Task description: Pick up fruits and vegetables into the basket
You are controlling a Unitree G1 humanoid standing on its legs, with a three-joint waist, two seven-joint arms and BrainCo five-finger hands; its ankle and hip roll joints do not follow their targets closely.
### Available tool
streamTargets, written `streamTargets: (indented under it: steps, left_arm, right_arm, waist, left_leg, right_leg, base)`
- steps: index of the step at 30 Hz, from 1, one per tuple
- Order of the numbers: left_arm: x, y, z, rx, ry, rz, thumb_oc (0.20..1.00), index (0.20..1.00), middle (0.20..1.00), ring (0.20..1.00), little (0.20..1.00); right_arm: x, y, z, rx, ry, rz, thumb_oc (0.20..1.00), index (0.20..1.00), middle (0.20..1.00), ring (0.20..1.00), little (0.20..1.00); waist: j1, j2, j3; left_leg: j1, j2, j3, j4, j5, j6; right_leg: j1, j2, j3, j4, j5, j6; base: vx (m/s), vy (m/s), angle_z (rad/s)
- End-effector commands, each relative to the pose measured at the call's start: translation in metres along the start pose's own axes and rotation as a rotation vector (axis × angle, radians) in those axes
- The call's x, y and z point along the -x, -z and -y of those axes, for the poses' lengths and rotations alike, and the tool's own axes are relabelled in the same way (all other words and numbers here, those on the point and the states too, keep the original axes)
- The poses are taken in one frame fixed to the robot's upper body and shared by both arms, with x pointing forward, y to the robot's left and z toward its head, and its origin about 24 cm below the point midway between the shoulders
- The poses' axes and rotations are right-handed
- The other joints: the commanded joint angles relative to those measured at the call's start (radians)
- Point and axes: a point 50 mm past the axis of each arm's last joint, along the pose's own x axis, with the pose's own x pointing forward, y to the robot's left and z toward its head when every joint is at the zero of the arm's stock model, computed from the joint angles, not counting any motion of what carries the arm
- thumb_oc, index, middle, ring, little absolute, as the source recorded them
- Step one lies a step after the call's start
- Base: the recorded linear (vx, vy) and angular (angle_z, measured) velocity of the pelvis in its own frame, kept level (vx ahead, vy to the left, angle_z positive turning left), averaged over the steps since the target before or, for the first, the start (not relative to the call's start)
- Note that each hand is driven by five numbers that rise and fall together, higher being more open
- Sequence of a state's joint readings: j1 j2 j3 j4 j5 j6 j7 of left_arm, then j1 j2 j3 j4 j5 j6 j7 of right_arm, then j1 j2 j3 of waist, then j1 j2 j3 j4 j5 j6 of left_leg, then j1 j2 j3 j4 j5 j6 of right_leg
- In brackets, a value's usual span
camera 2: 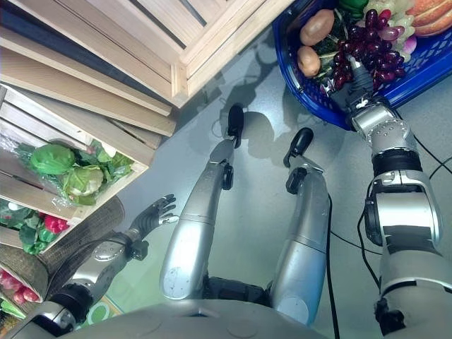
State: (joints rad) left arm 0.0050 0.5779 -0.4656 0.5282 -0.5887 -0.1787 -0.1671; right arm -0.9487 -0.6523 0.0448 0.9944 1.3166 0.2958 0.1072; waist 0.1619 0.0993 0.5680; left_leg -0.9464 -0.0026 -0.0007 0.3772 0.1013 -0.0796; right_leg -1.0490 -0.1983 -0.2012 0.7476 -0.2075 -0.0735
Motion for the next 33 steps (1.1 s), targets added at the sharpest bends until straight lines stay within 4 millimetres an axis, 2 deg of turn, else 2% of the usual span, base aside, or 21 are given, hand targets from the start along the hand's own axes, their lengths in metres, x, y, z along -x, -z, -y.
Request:
streamTargets:
  steps: [1, 3, 4, 8, 10, 14, 15, 16, 20, 21, 24, 30, 32, 33]
  left_arm:
    - [-0.003, 0.016, 0.044, 0.028, 0.021, 0.021, 1.000, 1.000, 1.000, 1.000, 1.000]
    - [-0.004, 0.015, 0.041, 0.051, -0.012, 0.025, 1.000, 1.000, 1.000, 1.000, 1.000]
    - [-0.004, 0.014, 0.040, 0.061, -0.020, 0.029, 1.000, 1.000, 1.000, 1.000, 1.000]
    - [-0.002, 0.011, 0.037, 0.061, -0.035, 0.054, 1.000, 1.000, 1.000, 1.000, 1.000]
    - [-0.001, 0.013, 0.036, 0.071, -0.040, 0.059, 1.000, 1.000, 1.000, 1.000, 1.000]
    - [0.003, 0.022, 0.034, 0.115, -0.058, 0.041, 1.000, 1.000, 1.000, 1.000, 1.000]
    - [0.003, 0.022, 0.034, 0.115, -0.058, 0.041, 1.000, 1.000, 1.000, 1.000, 1.000]
    - [0.005, 0.028, 0.033, 0.125, -0.065, 0.020, 1.000, 1.000, 1.000, 1.000, 1.000]
    - [0.008, 0.042, 0.028, 0.160, -0.105, -0.025, 1.000, 1.000, 1.000, 1.000, 1.000]
    - [0.007, 0.043, 0.026, 0.165, -0.119, -0.023, 1.000, 1.000, 1.000, 1.000, 1.000]
    - [0.009, 0.052, 0.021, 0.190, -0.164, -0.056, 1.000, 1.000, 1.000, 1.000, 1.000]
    - [0.013, 0.066, 0.010, 0.227, -0.239, -0.100, 1.000, 1.000, 1.000, 1.000, 1.000]
    - [0.015, 0.069, 0.009, 0.229, -0.246, -0.109, 1.000, 1.000, 1.000, 1.000, 1.000]
    - [0.017, 0.073, 0.009, 0.234, -0.256, -0.123, 1.000, 1.000, 1.000, 1.000, 1.000]
  right_arm:
    - [0.023, -0.046, 0.036, 0.104, 0.189, 0.211, 1.000, 1.000, 1.000, 1.000, 1.000]
    - [0.024, -0.048, 0.038, 0.205, 0.242, 0.244, 1.000, 1.000, 1.000, 1.000, 1.000]
    - [0.024, -0.051, 0.037, 0.311, 0.295, 0.281, 1.000, 1.000, 1.000, 1.000, 1.000]
    - [0.029, -0.052, 0.036, 0.541, 0.333, 0.378, 1.000, 1.000, 1.000, 1.000, 1.000]
    - [0.032, -0.050, 0.036, 0.584, 0.351, 0.425, 1.000, 1.000, 1.000, 1.000, 1.000]
    - [0.042, -0.027, 0.050, 0.656, 0.387, 0.458, 1.000, 1.000, 1.000, 1.000, 1.000]
    - [0.042, -0.027, 0.050, 0.656, 0.387, 0.458, 1.000, 1.000, 1.000, 1.000, 1.000]
    - [0.050, -0.013, 0.060, 0.662, 0.382, 0.470, 1.000, 1.000, 1.000, 1.000, 1.000]
    - [0.064, 0.020, 0.071, 0.726, 0.355, 0.470, 1.000, 1.000, 1.000, 1.000, 1.000]
    - [0.065, 0.028, 0.070, 0.741, 0.342, 0.468, 1.000, 1.000, 1.000, 1.000, 1.000]
    - [0.073, 0.055, 0.072, 0.817, 0.303, 0.427, 1.000, 1.000, 1.000, 1.000, 1.000]
    - [0.096, 0.097, 0.095, 0.868, 0.275, 0.274, 1.000, 1.000, 1.000, 1.000, 1.000]
    - [0.101, 0.108, 0.101, 0.859, 0.282, 0.232, 1.000, 1.000, 1.000, 1.000, 1.000]
    - [0.110, 0.122, 0.108, 0.878, 0.285, 0.181, 1.000, 1.000, 1.000, 1.000, 1.000]
  waist:
    - [-0.029, 0.190, -0.048]
    - [-0.029, 0.187, -0.048]
    - [-0.029, 0.184, -0.048]
    - [-0.038, 0.167, -0.048]
    - [-0.043, 0.158, -0.048]
    - [-0.073, 0.132, -0.048]
    - [-0.073, 0.132, -0.048]
    - [-0.089, 0.115, -0.048]
    - [-0.120, 0.072, -0.048]
    - [-0.128, 0.059, -0.048]
    - [-0.145, 0.017, -0.048]
    - [-0.164, -0.041, -0.048]
    - [-0.166, -0.050, -0.070]
    - [-0.167, -0.063, -0.102]
  left_leg:
    - [0.058, -0.046, 0.066, 0.040, -0.131, 0.089]
    - [0.073, -0.048, 0.067, 0.033, -0.130, 0.089]
    - [0.086, -0.049, 0.069, 0.024, -0.128, 0.090]
    - [0.141, -0.052, 0.075, -0.001, -0.125, 0.086]
    - [0.170, -0.055, 0.080, -0.013, -0.125, 0.085]
    - [0.256, -0.054, 0.099, -0.028, -0.137, 0.083]
    - [0.256, -0.054, 0.099, -0.028, -0.137, 0.083]
    - [0.307, -0.054, 0.104, -0.027, -0.151, 0.085]
    - [0.389, -0.047, 0.115, -0.016, -0.177, 0.088]
    - [0.389, -0.044, 0.123, -0.025, -0.153, 0.094]
    - [0.469, -0.035, 0.130, -0.044, -0.158, 0.091]
    - [0.648, -0.021, 0.129, -0.120, -0.147, 0.083]
    - [0.679, -0.019, 0.124, -0.142, -0.143, 0.080]
    - [0.717, -0.017, 0.117, -0.173, -0.139, 0.076]
  right_leg:
    - [0.056, 0.099, 0.011, -0.084, 0.031, 0.043]
    - [0.072, 0.100, 0.006, -0.096, 0.035, 0.044]
    - [0.085, 0.102, 0.003, -0.105, 0.039, 0.044]
    - [0.143, 0.102, -0.011, -0.137, 0.049, 0.046]
    - [0.176, 0.102, -0.016, -0.155, 0.054, 0.049]
    - [0.263, 0.100, -0.018, -0.194, 0.064, 0.057]
    - [0.263, 0.100, -0.018, -0.194, 0.064, 0.057]
    - [0.318, 0.098, -0.017, -0.212, 0.066, 0.061]
    - [0.406, 0.098, -0.014, -0.242, 0.074, 0.070]
    - [0.414, 0.099, -0.022, -0.268, 0.107, 0.064]
    - [0.503, 0.102, -0.017, -0.317, 0.124, 0.078]
    - [0.703, 0.106, -0.023, -0.419, 0.147, 0.094]
    - [0.739, 0.111, -0.022, -0.445, 0.150, 0.096]
    - [0.785, 0.116, -0.022, -0.480, 0.154, 0.102]
  base:
    - [-0.03, 0.006, 0.00]
    - [-0.02, 0.010, 0.00]
    - [-0.04, 0.015, 0.02]
    - [-0.05, 0.038, 0.02]
    - [-0.03, 0.059, 0.00]
    - [-0.02, 0.083, -0.01]
    - [-0.01, 0.105, 0.06]
    - [0.00, 0.097, 0.05]
    - [-0.02, 0.070, 0.03]
    - [-0.07, 0.053, -0.02]
    - [-0.02, 0.038, -0.05]
    - [0.02, 0.022, -0.08]
    - [0.08, 0.004, -0.01]
    - [0.12, -0.006, -0.01]
